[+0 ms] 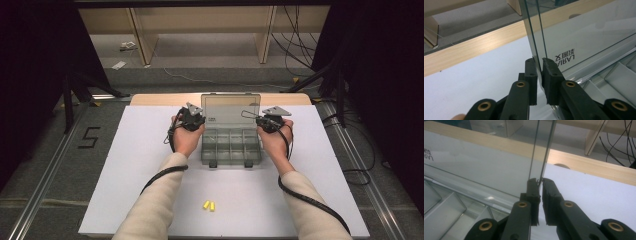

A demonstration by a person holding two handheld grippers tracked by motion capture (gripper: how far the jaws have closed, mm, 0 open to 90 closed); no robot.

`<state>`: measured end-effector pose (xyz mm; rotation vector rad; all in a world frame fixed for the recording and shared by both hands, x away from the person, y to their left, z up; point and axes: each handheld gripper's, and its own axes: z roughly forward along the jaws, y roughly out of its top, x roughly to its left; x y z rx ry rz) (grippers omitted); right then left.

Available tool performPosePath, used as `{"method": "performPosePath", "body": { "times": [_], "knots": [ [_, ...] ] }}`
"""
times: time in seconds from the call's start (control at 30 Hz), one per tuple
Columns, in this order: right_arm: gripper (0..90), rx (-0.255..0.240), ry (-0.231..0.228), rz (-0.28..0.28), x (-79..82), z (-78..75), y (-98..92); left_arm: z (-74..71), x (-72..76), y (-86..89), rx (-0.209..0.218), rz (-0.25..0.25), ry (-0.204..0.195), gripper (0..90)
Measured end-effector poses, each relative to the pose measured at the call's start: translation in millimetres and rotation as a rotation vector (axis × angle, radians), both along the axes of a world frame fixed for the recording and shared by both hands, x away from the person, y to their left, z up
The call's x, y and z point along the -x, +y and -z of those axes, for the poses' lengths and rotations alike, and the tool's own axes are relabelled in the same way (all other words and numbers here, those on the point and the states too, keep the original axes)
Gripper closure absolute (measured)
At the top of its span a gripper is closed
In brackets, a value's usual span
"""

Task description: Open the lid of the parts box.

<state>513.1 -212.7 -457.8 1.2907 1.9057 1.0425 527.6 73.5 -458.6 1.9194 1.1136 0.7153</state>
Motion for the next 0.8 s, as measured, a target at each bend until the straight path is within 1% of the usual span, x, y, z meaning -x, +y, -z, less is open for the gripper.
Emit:
{"method": "performPosePath", "body": {
  "times": [0.27,0.4,0.43,0.47,0.6,0.67,0.73,0.77,0.8],
  "knots": [
    [84.8,0.004,0.022,-0.003,-2.5,7.0,-0.4,7.1,-4.4,-0.3,-0.018,-0.001,0.025,81.0],
    [84.8,0.006,0.027,-0.003,-2.8,8.7,-0.3,8.8,-5.3,-0.3,-0.031,0.000,0.031,80.7],
    [84.7,0.004,0.028,-0.004,-2.9,9.2,-0.4,9.4,-5.7,-0.6,-0.026,-0.002,0.031,80.5],
    [84.6,0.006,0.030,-0.006,-2.9,9.7,-0.7,9.5,-6.0,-0.2,-0.029,-0.002,0.033,80.2],
    [82.5,0.007,0.033,-0.007,-1.8,10.9,-1.5,10.2,-6.1,0.3,-0.035,-0.001,0.039,78.8],
    [80.1,0.006,0.024,-0.016,0.6,11.0,-2.5,10.2,-5.3,0.1,-0.044,-0.005,0.039,76.6],
    [79.0,0.005,0.020,-0.018,1.7,10.7,-3.0,10.0,-4.2,1.4,-0.039,-0.008,0.045,75.3],
    [75.8,-0.001,0.012,-0.023,4.2,9.6,-4.5,9.6,-3.3,1.8,-0.031,-0.009,0.042,71.7],
    [75.8,-0.001,0.012,-0.023,4.2,9.6,-4.5,9.0,-2.0,2.4,-0.020,-0.010,0.037,71.7]
  ]
}}
